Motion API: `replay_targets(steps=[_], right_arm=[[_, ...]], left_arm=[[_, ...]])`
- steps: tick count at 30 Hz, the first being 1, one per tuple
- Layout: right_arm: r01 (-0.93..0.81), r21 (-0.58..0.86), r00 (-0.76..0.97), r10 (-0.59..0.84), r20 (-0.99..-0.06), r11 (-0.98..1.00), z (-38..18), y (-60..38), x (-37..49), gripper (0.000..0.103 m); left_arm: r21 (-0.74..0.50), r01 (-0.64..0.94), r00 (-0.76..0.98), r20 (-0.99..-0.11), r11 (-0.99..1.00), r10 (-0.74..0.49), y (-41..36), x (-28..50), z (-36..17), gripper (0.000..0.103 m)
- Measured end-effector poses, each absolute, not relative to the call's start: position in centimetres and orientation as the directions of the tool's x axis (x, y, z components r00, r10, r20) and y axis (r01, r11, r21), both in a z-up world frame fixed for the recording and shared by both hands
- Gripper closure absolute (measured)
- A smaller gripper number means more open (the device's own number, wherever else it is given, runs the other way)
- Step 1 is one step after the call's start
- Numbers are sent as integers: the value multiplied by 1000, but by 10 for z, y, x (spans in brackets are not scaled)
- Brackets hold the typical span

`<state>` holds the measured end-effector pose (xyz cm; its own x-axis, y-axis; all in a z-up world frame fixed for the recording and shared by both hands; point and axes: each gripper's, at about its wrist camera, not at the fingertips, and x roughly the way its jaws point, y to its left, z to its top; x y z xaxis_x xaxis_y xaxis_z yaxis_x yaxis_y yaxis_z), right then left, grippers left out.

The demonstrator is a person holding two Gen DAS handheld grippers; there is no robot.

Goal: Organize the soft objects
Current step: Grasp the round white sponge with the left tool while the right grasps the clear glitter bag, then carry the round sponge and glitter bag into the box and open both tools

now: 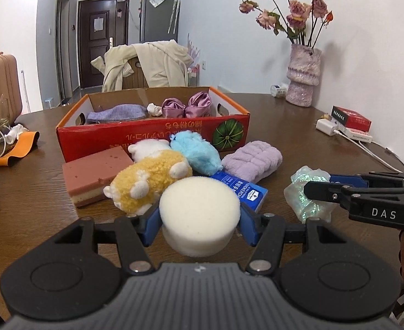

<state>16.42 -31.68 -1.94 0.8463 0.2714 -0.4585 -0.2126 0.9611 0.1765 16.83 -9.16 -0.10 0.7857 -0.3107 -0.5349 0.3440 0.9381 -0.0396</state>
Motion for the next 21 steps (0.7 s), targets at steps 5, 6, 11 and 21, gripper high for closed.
replay_targets(steps=[5,6,11,21], right_arm=[[-215,166,850,268,-453,963,-16,-310,153,67],[-215,165,850,268,-453,963,-16,-309,152,67],[-235,156,852,280,-442,959,-11,-301,150,67],[-310,127,848,335,-411,942,19,-280,201,67]], left_arm=[[-51,341,793,-521,939,-316,-84,160,1,44],[-52,339,795,-518,940,-315,-82,160,1,44],[-66,310,818,-489,948,-302,-65,164,10,44],[-13,297,884,-375,955,-280,-32,255,60,43]])
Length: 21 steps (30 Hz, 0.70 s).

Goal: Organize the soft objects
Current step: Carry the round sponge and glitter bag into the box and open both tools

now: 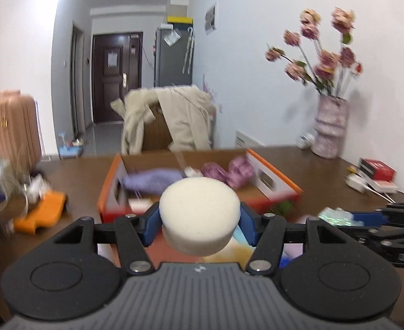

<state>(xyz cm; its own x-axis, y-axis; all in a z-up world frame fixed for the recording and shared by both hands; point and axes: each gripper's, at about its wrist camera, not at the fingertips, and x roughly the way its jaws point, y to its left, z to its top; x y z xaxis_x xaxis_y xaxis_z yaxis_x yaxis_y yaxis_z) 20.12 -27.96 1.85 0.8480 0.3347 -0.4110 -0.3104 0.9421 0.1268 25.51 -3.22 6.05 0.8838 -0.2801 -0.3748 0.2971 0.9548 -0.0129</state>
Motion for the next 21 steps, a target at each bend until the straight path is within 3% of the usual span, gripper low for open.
replay_targets(steps=[8,13,16,21], right_arm=[[-375,98,848,383,-366,922,58,-246,306,67],[-384,245,779,455,-433,890,60,-225,400,67],[-351,317,740,469,-483,881,46,-205,447,67],[-302,325,698,440,-564,896,17,-162,493,61]], left_arm=[[-8,247,875,-428,969,-226,-4,371,58,43],[12,220,846,-500,975,-185,11,408,32,42],[-12,241,829,-518,970,-212,20,414,18,30],[8,276,830,-507,961,-234,22,408,16,24]])
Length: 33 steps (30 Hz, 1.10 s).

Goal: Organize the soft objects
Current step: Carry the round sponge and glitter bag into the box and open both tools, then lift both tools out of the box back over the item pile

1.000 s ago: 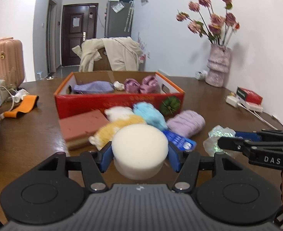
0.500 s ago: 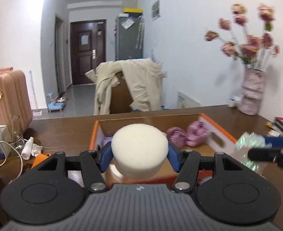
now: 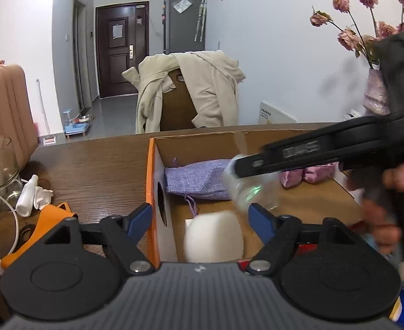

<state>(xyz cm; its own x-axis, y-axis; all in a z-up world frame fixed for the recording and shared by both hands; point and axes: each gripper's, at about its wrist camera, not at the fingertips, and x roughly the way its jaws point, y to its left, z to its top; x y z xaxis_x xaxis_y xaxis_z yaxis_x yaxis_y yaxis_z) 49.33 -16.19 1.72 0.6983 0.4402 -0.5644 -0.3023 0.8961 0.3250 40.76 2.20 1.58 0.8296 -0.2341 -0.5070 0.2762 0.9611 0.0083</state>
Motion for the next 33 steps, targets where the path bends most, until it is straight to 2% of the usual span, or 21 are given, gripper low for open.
replay_targets(steps=[1,2,6,10,14,18,24,26,33], right_arm=[[-300,307,700,427,-572,903,13,-155,496,53],[-306,303,696,429,-576,902,9,-150,498,49],[-337,334,696,472,-542,880,11,-152,491,45],[-331,318,744,453,-491,888,38,-172,470,44],[-335,298,786,440,-434,894,68,-204,431,35],[-360,193,821,408,-399,913,82,-226,374,26],[-373,35,852,357,-383,927,75,-246,289,22],[-379,20,860,360,-361,925,69,-251,265,16],[-377,30,853,359,-380,926,44,-260,216,16]], left_arm=[[16,271,835,-502,963,-227,22,406,16,24],[18,259,842,-494,966,-216,24,404,17,23],[18,215,858,-481,976,-181,31,394,25,23],[25,190,888,-430,981,-161,35,373,47,20],[30,178,905,-397,984,-151,33,340,65,17],[8,144,921,-368,990,-131,31,296,72,11],[-66,116,911,-390,991,-133,20,239,61,7],[-82,113,906,-402,990,-137,15,224,53,7],[-52,109,888,-444,993,-121,7,195,38,6]])
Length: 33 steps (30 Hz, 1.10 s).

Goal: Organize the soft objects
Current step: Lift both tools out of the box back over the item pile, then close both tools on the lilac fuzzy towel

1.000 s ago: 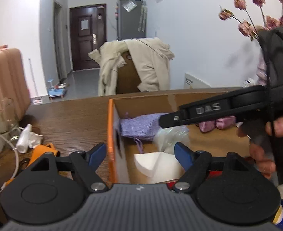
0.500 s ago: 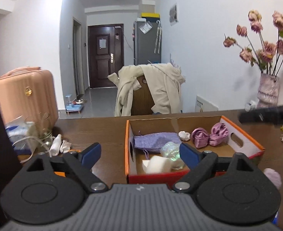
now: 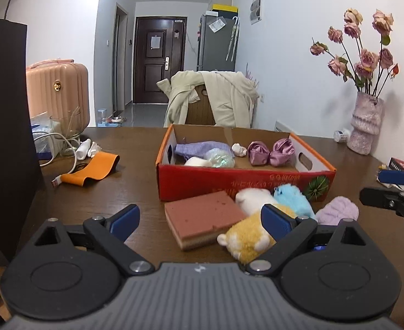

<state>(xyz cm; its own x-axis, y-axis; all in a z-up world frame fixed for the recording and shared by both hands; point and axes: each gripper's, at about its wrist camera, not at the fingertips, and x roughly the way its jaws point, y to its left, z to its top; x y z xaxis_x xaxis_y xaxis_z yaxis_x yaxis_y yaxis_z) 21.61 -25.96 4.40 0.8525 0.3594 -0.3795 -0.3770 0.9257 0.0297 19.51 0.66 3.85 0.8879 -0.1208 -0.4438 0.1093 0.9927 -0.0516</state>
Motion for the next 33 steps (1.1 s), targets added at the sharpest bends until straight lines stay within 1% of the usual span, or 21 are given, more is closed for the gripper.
replay_targets(steps=[6,10,14,18,23,25,27,28,30,33], right_arm=[[-358,102,841,368,-397,928,25,-267,199,16],[-350,116,833,366,-414,929,19,-270,198,17],[-361,131,828,381,-411,924,17,-270,202,18],[-356,136,823,379,-423,924,11,-267,214,18],[-333,149,815,364,-452,931,1,-271,234,20],[-315,151,817,349,-460,937,-1,-276,242,22],[-291,156,820,330,-467,944,-3,-282,253,22],[-279,157,822,320,-471,947,-5,-286,258,23],[-257,156,824,301,-480,954,-8,-294,268,23],[-228,154,829,274,-488,962,-12,-309,281,30]], left_arm=[[-22,96,892,-443,995,-95,5,189,41,6],[-18,90,882,-462,996,-88,3,191,35,6],[-32,86,862,-499,996,-90,0,201,21,6],[-46,108,847,-518,993,-116,-9,211,13,6],[-54,159,842,-514,986,-164,-28,226,13,6],[-52,183,843,-506,982,-184,-38,233,14,9],[-48,211,840,-501,976,-206,-50,242,16,18],[-49,223,839,-499,974,-217,-57,246,18,20],[-72,268,824,-499,961,-267,-71,254,22,28],[-122,355,784,-501,927,-366,-95,259,24,31]])
